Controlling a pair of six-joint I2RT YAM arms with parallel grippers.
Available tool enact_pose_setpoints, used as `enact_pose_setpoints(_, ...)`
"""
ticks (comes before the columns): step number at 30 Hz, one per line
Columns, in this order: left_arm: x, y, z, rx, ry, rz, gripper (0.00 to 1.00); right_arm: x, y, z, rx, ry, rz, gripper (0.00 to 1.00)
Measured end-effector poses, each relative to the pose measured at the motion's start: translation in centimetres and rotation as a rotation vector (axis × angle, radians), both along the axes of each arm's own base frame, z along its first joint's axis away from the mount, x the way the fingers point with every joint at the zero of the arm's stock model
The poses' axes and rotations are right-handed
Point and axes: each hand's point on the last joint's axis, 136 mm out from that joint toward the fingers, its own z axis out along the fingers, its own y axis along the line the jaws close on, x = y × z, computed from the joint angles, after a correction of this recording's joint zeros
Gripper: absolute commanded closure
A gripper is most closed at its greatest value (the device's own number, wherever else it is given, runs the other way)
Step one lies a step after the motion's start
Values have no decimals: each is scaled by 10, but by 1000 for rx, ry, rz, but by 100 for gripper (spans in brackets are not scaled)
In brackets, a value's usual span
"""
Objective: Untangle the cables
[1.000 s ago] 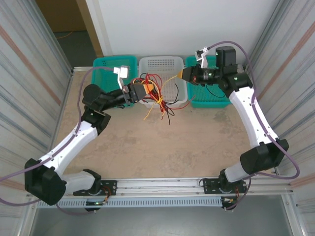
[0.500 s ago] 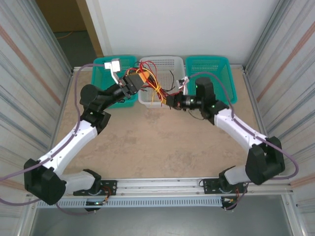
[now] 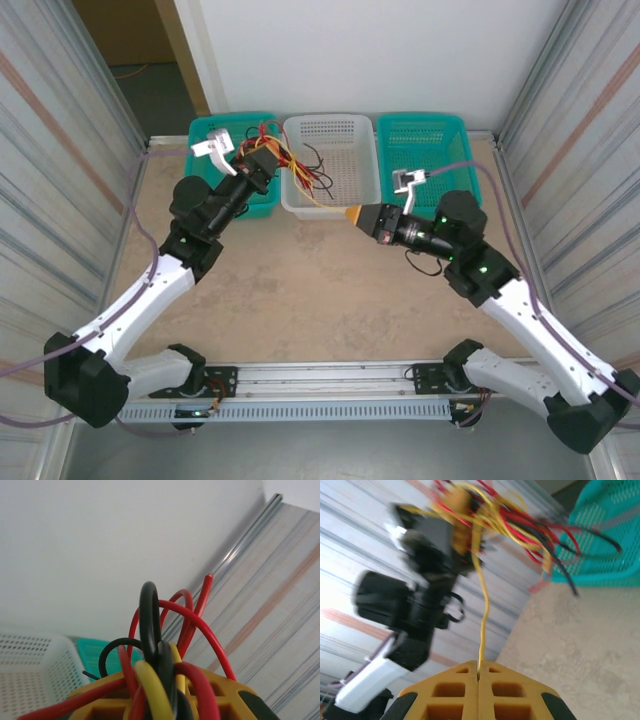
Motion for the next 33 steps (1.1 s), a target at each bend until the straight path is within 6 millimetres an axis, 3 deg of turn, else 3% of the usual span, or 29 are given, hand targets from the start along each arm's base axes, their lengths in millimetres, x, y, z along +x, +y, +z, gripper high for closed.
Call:
enact_pose_setpoints(2, 3, 1, -19, 10, 43, -6, 100, 6, -14, 25, 4, -41, -58, 100)
enact_pose_setpoints(6, 1, -3, -36, 31, 88, -41, 100, 29, -42, 46, -29, -51, -176, 100)
enact_pose_setpoints(12, -9, 17, -46, 1, 130, -57, 100, 79, -93, 47, -88, 22, -351, 100)
enact_pose_setpoints(17, -20, 40, -58, -22, 190, -44, 100, 108, -140, 28, -92, 127, -438, 100)
enact_pose_setpoints(21, -32, 50, -64, -22, 230, -51, 100, 111, -174, 24, -57, 179, -483, 100)
enact_pose_setpoints(24, -31, 71, -74, -12, 276, 22, 100, 117, -218, 28, -31, 177, -614, 100)
enact_pose_setpoints(28, -25, 94, -105, 14, 384, 125, 100, 114, -279, 39, 0, 145, -806, 100)
enact_pose_setpoints(33, -24, 100, -133, 59, 482, 158, 100, 99, -315, 57, 34, 98, -921, 100)
